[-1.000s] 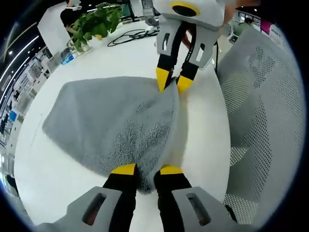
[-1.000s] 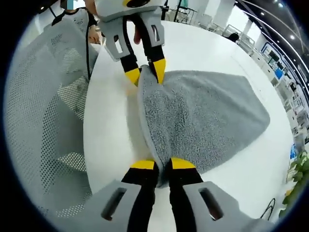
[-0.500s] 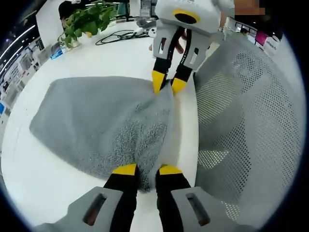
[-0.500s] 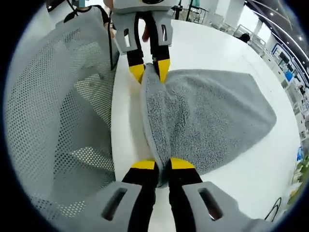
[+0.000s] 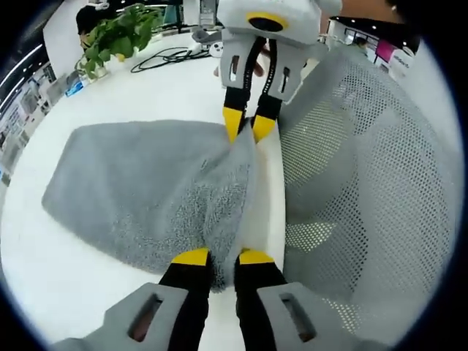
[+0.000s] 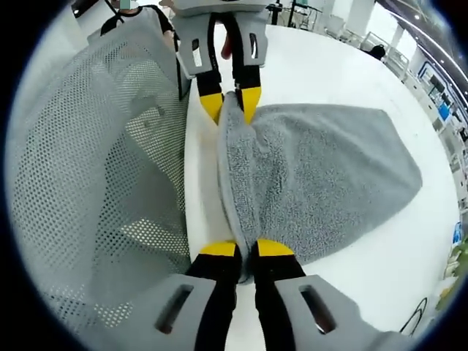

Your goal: Fold the towel on the table until its edges align and the towel forms a compact rectangular stack.

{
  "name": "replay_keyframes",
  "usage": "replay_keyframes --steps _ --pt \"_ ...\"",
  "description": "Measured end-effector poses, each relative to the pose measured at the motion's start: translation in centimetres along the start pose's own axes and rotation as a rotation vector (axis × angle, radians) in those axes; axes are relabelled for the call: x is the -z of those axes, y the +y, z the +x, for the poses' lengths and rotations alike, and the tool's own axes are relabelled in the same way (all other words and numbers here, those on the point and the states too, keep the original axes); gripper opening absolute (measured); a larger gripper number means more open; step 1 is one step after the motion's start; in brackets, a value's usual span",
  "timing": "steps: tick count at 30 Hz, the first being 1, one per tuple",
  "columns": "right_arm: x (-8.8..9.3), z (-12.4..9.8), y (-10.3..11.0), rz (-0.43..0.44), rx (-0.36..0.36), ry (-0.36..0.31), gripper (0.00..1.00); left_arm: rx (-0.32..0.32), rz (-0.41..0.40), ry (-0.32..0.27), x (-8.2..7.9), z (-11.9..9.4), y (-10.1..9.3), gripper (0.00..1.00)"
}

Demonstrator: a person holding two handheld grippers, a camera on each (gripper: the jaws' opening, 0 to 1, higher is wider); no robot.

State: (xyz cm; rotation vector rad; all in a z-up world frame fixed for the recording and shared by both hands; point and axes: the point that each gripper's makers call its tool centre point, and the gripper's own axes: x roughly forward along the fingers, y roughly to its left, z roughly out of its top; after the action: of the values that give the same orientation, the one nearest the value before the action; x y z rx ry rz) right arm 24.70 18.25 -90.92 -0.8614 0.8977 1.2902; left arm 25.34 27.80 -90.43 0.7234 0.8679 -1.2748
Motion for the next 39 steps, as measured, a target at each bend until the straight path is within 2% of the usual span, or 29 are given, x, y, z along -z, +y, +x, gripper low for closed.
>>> replay_keyframes --steps 8,15,19,28,35,39 --pt "-0.8 -1.1 0.2 0.030 -0.018 -0.030 0.05 0.033 -0.100 -0.026 -0.5 -1.8 0.2 0.11" --pt "-2.0 -2.7 0.0 0.066 0.001 -0.078 0.05 0.023 -0.111 -0.041 -1.0 -3.2 0.6 0.11" --pt "-2.4 -3.2 0.5 0.092 -0.007 -0.110 0.05 0.049 -0.168 -0.053 -1.6 -4.5 0.7 0.11" --pt "-4.2 -5.9 -0.1 0.139 0.017 -0.198 0.05 0.022 -0.161 -0.101 -2.8 -7.0 1.6 0.11" --pt "-5.5 -8.3 -1.4 0.169 0.049 -0.254 0.05 0.014 -0.199 -0.171 -3.7 -8.7 2.3 0.11" --pt "-6.0 -9.1 -1.9 0.186 0.049 -0.272 0.05 0.021 -0.217 -0.191 -4.1 -9.4 2.4 0.11"
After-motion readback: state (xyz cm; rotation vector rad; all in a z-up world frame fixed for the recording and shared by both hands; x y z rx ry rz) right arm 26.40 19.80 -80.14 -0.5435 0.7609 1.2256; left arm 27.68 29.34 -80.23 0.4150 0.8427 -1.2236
